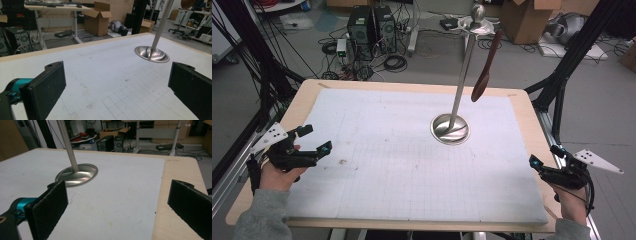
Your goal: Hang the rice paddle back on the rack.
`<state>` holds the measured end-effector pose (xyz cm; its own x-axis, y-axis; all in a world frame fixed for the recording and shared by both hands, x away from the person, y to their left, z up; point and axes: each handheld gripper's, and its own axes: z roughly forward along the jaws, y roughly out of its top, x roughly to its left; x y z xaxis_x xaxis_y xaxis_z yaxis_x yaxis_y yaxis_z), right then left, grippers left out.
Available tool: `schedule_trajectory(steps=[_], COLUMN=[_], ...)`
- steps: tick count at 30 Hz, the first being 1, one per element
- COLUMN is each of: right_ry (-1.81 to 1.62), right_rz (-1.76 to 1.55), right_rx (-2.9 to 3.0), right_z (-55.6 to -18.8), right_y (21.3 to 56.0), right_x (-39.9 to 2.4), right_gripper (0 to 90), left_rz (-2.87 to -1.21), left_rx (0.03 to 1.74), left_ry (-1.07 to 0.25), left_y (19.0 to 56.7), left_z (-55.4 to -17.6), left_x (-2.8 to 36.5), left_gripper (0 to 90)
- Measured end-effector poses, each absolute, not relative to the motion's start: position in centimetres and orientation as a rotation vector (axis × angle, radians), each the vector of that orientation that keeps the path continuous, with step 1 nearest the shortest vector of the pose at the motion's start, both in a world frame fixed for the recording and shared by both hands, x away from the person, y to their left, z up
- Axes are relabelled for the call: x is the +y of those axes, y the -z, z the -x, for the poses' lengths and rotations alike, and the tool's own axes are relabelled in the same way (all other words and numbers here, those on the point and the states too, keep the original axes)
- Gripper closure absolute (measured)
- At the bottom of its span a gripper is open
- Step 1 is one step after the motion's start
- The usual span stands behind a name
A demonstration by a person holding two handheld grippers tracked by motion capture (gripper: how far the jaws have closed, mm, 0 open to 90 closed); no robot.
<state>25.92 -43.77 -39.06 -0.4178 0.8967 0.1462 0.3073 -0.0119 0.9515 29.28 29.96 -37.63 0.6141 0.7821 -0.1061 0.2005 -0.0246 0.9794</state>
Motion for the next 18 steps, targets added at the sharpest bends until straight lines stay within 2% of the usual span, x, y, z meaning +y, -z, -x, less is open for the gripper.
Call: schedule_trajectory(steps=[18], right_ry=[-1.446], right_rz=[-1.283], right_rx=[1.645], right_z=[-24.9], right_y=[39.0], right_x=[-45.1], right_gripper=[1.9], left_rz=[-1.542], left_rx=[0.904], left_ry=[-0.632], left_y=[38.0], left_z=[-28.6], left_x=[32.0], left_gripper=[1.8])
